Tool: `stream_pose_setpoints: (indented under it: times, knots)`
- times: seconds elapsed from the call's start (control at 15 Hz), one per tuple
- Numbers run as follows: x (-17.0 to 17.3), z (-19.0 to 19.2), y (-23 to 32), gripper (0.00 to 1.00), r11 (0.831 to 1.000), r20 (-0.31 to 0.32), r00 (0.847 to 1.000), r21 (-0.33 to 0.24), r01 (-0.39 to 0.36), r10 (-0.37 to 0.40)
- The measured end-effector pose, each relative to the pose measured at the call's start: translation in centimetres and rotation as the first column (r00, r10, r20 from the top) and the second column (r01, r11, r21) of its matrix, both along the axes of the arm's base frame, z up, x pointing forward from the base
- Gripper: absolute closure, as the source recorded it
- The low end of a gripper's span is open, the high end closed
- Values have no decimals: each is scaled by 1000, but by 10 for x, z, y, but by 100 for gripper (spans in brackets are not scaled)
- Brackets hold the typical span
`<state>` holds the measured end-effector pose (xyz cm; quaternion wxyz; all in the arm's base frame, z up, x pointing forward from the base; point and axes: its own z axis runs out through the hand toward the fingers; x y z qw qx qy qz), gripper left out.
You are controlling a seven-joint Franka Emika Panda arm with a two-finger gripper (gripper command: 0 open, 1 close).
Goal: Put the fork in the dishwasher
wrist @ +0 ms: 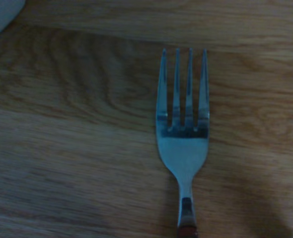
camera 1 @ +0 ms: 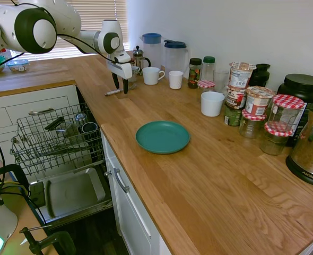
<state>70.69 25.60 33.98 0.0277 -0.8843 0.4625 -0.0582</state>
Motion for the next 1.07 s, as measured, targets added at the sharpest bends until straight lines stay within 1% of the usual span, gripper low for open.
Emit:
stream_pose_setpoints:
  times: [0.07,0.13,1.07]
  knots:
    - [-1,0,2,0,1000,-1,1000,1,0,0]
    - [-1,0,4,100,1000,-3,1000,1,-1,1]
    - [-1,-1,4,100,1000,-1,1000,1,19,-19]
